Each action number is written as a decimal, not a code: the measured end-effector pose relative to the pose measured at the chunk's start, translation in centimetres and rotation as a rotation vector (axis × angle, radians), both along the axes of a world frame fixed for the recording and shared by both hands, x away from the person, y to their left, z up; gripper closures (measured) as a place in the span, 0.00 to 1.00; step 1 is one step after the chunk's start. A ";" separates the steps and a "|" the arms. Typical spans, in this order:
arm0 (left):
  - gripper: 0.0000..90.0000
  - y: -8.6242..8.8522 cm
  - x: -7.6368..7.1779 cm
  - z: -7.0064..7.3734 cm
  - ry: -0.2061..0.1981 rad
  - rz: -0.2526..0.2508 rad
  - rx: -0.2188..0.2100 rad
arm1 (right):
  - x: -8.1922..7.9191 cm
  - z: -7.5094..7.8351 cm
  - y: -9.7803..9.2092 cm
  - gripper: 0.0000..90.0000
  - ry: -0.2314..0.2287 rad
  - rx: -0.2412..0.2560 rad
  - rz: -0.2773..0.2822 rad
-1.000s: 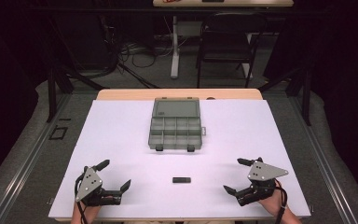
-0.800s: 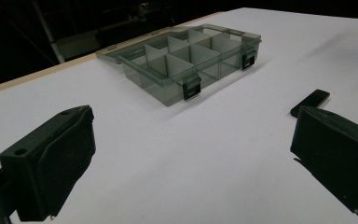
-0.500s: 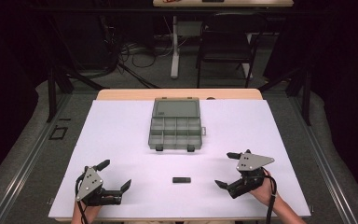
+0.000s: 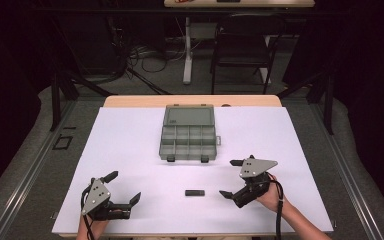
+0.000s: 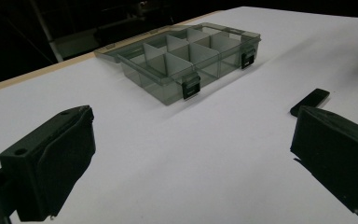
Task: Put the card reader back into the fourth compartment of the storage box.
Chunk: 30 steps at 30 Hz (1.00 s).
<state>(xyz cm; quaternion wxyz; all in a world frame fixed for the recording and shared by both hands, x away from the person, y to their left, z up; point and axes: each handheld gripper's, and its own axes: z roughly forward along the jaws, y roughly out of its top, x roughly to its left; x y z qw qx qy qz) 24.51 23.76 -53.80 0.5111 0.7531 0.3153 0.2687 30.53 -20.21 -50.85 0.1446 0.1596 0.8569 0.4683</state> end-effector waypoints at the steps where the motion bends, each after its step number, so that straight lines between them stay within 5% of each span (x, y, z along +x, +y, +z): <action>1: 0.00 0.0 0.0 0.0 0.001 0.000 0.002 | 0.1 0.0 0.2 0.00 0.001 -0.002 0.007; 30: 0.00 0.0 0.0 0.0 0.000 -0.001 0.002 | 2.1 -1.8 5.3 0.00 0.044 -0.049 0.173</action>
